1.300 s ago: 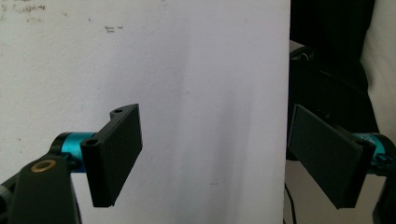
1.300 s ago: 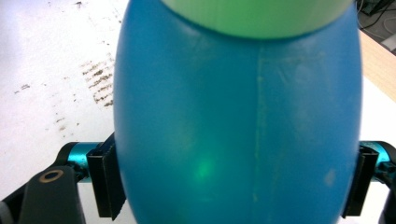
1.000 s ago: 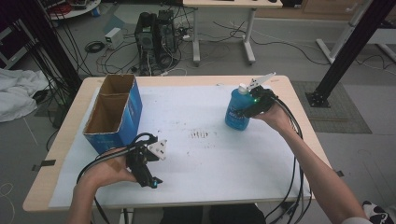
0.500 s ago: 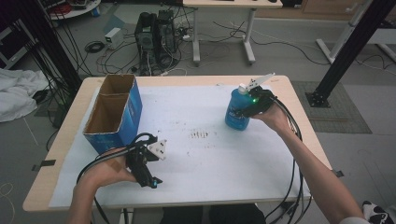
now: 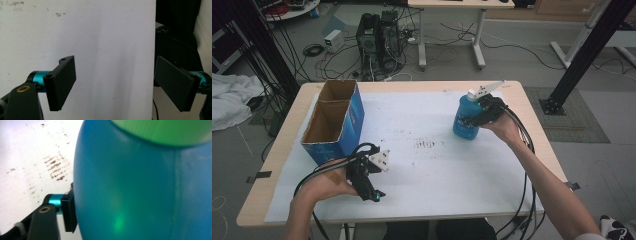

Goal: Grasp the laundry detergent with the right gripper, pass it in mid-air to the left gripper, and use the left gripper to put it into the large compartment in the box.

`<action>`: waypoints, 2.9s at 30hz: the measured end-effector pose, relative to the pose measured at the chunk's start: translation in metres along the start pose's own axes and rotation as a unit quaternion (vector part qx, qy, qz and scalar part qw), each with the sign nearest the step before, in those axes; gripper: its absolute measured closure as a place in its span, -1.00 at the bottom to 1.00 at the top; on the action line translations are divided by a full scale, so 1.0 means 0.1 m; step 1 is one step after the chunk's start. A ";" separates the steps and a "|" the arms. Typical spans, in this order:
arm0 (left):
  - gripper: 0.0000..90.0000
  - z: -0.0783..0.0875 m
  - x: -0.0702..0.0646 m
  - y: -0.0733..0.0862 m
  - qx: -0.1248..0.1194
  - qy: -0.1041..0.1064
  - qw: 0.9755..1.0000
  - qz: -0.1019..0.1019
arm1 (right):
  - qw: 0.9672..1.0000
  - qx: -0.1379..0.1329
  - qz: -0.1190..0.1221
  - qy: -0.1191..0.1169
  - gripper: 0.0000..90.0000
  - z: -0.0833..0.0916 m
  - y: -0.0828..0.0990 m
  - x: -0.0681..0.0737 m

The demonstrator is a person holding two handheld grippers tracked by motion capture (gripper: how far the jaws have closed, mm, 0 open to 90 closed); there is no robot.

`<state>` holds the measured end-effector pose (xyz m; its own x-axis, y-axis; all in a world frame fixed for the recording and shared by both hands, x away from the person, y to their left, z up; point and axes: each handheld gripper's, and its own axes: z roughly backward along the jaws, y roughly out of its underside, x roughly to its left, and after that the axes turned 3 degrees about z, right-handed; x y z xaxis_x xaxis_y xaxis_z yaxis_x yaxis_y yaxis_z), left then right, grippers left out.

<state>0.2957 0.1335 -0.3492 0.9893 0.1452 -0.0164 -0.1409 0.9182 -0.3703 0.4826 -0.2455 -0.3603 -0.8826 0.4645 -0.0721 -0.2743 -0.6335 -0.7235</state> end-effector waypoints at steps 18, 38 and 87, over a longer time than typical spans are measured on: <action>-0.60 -0.01 0.00 0.01 -0.003 0.002 1.000 0.006 | 1.000 0.012 -0.021 0.001 -0.24 -0.02 0.05 0.01; -0.60 -0.02 0.00 0.02 -0.003 0.001 1.000 0.007 | 0.999 0.008 -0.033 -0.015 -0.05 -0.04 0.09 -0.05; -0.60 0.61 0.51 -0.53 -0.040 0.006 0.999 0.006 | 0.995 0.003 0.066 -0.080 0.01 0.24 -0.21 0.50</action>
<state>0.3513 0.1151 -0.2734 0.9878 0.1521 -0.0319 -0.1505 0.8842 -0.4423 0.4351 -0.2241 -0.3322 -0.9602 0.2739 -0.0553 -0.1549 -0.6864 -0.7105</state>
